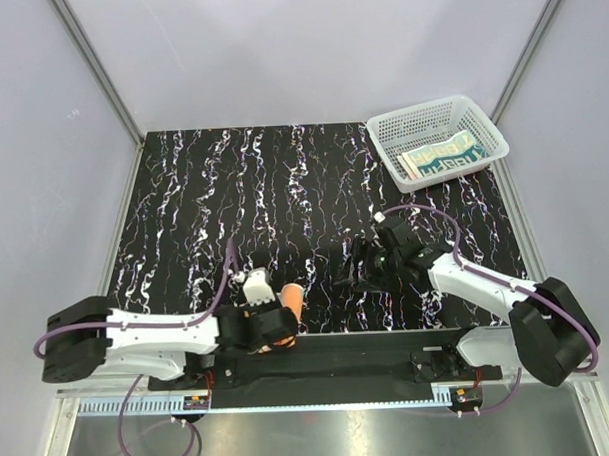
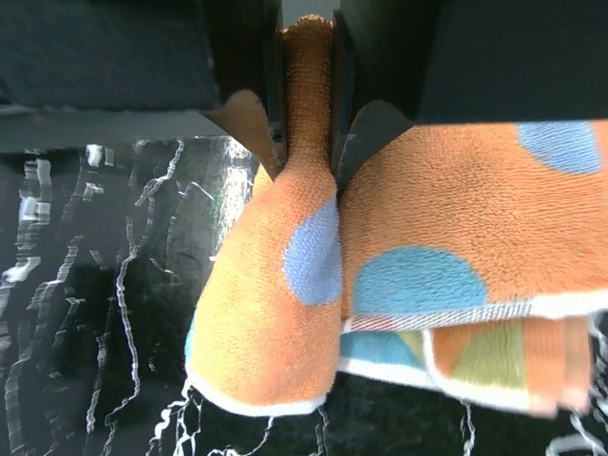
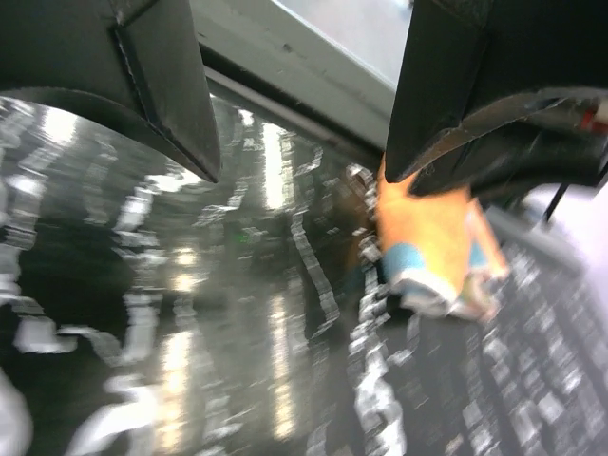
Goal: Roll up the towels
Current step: Roll the towel
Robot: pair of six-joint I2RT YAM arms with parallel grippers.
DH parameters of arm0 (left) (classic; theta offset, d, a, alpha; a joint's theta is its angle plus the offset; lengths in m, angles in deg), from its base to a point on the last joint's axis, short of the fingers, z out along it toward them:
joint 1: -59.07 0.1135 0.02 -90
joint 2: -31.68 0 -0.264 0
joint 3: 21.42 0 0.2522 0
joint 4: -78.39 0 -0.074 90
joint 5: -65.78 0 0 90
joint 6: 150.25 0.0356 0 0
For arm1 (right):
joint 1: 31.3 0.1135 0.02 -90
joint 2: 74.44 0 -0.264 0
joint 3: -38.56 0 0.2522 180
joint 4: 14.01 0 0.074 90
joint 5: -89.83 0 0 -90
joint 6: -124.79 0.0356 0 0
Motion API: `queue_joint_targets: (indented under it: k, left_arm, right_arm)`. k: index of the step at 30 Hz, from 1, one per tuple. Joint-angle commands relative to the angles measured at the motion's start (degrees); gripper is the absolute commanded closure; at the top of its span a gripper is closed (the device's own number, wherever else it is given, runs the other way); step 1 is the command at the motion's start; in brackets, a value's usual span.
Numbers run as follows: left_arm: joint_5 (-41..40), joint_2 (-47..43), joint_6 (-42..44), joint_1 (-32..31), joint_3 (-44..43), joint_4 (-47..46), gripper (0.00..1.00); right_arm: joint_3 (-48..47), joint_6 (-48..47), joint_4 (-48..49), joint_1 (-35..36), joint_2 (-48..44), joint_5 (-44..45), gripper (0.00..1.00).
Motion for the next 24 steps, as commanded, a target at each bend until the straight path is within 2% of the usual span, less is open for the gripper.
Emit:
queue_joint_targets:
  k: [1, 3, 8, 15, 20, 24]
  left_arm:
    - [3.94, -5.57, -5.86, 0.21, 9.13, -13.00, 1.00]
    - [3.50, -9.88, -9.98, 0.21, 12.41, -14.60, 1.00]
    - [4.29, -17.87, -19.65, -0.92, 22.43, -18.47, 1.00]
    - [1.13, -21.58, -24.67, -3.82, 21.47, -12.24, 1.00]
    - [2.09, -22.55, -30.29, -5.32, 24.64, -13.47, 1.00]
    - [1.21, -23.60, -31.53, -6.03, 25.52, -13.29, 1.00]
  right_arm:
    - [2.14, 0.43, 14.60, 1.42, 0.37, -12.22, 0.23]
    - [2.76, 1.65, 19.51, 3.09, 2.73, -14.33, 0.23]
    - [1.62, 3.51, 24.55, 8.35, 7.92, -14.17, 0.23]
    - [0.65, 4.38, 34.98, 13.63, 19.07, -12.76, 0.23]
    - [0.83, 6.31, 46.23, 16.54, 27.51, -12.76, 0.24]
    - [0.74, 8.51, 54.76, 18.56, 33.31, -13.28, 0.26]
